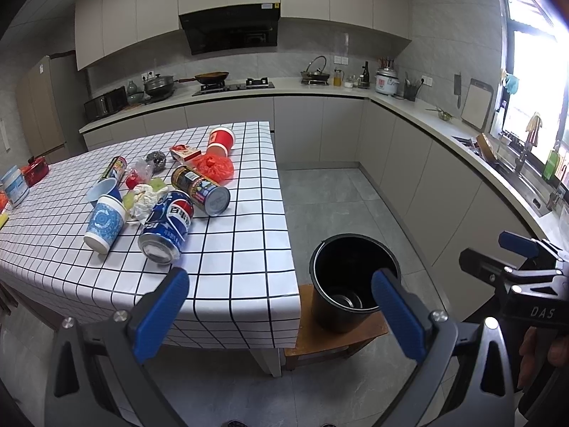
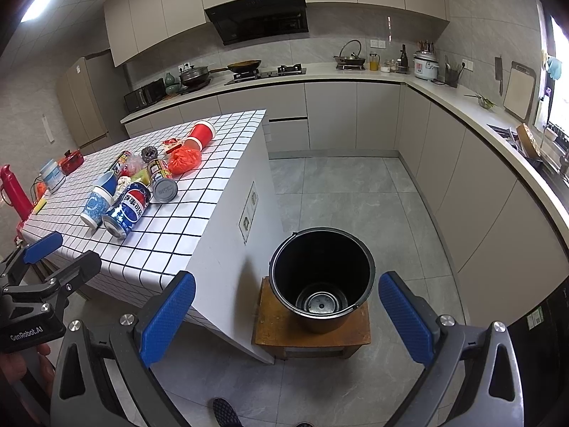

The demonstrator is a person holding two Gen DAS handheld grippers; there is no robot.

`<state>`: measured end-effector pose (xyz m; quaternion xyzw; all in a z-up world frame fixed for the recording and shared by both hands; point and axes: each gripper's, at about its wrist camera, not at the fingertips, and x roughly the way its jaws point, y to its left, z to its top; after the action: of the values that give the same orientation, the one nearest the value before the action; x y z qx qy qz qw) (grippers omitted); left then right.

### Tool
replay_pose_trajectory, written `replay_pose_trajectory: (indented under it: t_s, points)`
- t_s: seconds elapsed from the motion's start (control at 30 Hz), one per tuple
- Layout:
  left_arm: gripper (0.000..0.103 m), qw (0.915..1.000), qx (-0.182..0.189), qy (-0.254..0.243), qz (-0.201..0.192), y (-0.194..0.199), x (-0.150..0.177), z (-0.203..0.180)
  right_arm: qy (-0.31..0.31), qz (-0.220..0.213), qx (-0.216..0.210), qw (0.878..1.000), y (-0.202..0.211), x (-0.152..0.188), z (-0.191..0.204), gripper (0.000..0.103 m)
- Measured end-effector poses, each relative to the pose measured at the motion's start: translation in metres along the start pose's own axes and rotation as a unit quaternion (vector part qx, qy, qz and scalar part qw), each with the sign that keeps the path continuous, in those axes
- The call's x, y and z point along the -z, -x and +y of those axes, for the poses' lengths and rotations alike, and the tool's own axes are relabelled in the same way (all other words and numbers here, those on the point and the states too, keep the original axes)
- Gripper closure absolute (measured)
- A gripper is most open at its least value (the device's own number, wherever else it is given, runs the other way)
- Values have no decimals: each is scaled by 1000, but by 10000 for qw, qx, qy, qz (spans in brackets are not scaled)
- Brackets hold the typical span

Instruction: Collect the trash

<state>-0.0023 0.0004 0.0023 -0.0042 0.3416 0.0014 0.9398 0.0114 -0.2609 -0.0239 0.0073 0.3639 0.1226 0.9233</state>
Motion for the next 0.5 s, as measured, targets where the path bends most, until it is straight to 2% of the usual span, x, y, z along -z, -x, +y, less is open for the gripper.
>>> replay_pose_trajectory:
  t_s: [0.5]
  points:
    - [0,10000,5,30,1,0,1,0,6,2,-6,10000,1,2,0,0]
